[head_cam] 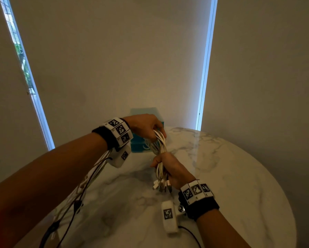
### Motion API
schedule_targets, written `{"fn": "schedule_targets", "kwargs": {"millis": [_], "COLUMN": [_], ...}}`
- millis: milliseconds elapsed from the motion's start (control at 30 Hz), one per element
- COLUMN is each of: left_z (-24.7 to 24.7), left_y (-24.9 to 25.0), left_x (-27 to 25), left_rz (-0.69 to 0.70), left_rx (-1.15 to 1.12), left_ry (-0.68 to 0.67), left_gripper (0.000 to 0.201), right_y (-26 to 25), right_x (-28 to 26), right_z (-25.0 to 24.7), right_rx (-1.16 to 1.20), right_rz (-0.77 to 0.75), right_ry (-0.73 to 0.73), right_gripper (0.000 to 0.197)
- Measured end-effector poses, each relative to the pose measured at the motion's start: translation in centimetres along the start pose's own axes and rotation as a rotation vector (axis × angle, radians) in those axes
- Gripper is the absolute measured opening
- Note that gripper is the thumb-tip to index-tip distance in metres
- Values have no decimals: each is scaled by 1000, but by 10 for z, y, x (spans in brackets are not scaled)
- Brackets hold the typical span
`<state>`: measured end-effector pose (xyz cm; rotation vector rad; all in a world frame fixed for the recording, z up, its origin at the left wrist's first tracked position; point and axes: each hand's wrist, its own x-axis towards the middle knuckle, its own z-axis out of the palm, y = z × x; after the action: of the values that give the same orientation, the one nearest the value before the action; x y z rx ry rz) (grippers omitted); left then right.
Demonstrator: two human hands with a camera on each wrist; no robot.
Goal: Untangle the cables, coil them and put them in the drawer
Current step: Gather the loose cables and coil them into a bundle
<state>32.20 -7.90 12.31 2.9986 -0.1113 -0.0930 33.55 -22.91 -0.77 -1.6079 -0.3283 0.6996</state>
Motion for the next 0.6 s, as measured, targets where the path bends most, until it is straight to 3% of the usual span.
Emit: {"fn": "schedule_targets", "kwargs": {"millis": [67, 167, 267, 400, 600], "left_z": [-8, -12, -12, -4, 2], "left_y": [4, 9, 13, 13, 6], "left_x": [-1, 1, 5, 13, 16], "left_rz": [-47, -70, -113, -82, -98], "left_rx": [54, 125, 146, 222, 216], "left_ry": [-77, -160, -77, 20, 2], "left_gripper": [37, 52, 39, 44, 43], "right_y": [0, -1, -2, -4, -9], "right_x": [-2, -4, -6, -8, -13], "right_z": [2, 2, 1, -2, -7], "right_rx": [9, 4, 26, 60, 29], "right_rz": [16, 32, 39, 13, -22], "right_ry": [-24, -39, -51, -30, 2], "right_gripper": [20, 26, 10, 5, 25]}}
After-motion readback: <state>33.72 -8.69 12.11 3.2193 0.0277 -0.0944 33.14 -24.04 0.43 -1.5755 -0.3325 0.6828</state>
